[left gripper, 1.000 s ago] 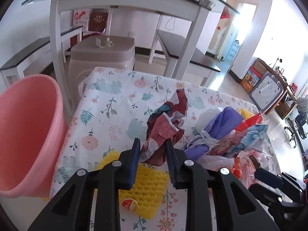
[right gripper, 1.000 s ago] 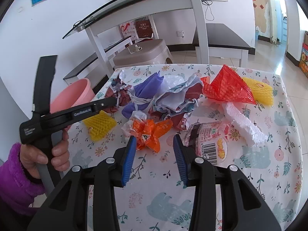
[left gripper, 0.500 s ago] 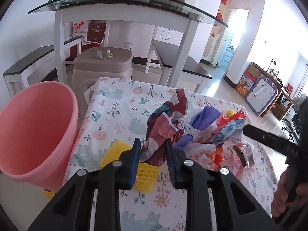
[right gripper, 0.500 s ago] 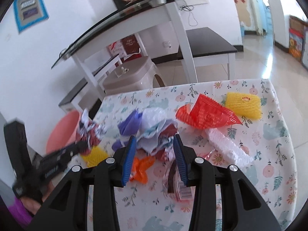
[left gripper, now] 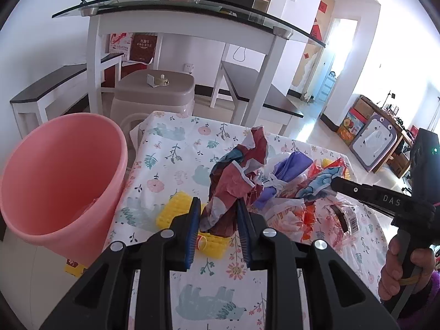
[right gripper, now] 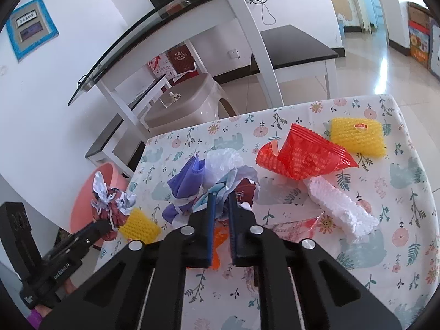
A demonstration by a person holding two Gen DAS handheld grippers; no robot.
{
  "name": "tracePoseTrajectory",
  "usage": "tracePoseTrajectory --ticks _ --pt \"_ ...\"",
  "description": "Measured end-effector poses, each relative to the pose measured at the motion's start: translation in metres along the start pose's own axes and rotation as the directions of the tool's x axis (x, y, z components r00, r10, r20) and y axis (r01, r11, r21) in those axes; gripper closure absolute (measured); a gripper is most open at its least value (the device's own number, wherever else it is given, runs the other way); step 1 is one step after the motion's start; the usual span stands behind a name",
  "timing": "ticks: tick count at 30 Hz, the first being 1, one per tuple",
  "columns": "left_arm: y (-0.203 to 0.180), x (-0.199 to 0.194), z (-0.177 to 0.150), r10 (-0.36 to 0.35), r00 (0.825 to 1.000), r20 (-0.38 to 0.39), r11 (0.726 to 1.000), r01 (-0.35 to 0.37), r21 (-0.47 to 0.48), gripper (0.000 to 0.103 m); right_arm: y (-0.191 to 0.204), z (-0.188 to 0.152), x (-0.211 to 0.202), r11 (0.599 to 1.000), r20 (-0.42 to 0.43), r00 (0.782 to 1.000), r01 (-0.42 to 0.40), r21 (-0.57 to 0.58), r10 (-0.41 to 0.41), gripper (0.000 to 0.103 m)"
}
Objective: Collect trash
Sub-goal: 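Grasp the crumpled red wrapper with the left gripper while the right grasps a foil wrapper, then carry both wrappers to the pink bucket and open both grippers over it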
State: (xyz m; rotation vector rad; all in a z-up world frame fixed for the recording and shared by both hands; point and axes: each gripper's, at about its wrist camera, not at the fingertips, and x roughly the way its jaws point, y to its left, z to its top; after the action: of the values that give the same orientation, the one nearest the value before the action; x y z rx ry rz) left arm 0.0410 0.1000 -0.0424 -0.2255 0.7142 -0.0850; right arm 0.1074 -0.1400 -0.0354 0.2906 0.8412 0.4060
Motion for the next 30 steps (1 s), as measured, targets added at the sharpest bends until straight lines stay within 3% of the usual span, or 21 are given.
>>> tracePoseTrajectory --ticks 9,17,30 --pt "-0.003 -0.024 -0.001 0.007 0.999 0.054 1.000 -0.008 0.015 0.078 0.025 -0.002 -0.035 0.993 0.104 0.995 0.010 -0.117 0.002 0.098" --pt "0.006 -0.054 0.000 0.044 0.991 0.125 0.999 -0.045 0.001 0.078 0.068 -0.002 -0.063 0.963 0.190 0.981 0.013 -0.271 0.040 0.098" --pt "0.057 -0.096 -0.002 0.186 0.965 0.186 0.980 -0.170 -0.101 0.078 0.148 -0.001 -0.045 0.908 0.162 0.971 -0.095 -0.408 0.174 0.098"
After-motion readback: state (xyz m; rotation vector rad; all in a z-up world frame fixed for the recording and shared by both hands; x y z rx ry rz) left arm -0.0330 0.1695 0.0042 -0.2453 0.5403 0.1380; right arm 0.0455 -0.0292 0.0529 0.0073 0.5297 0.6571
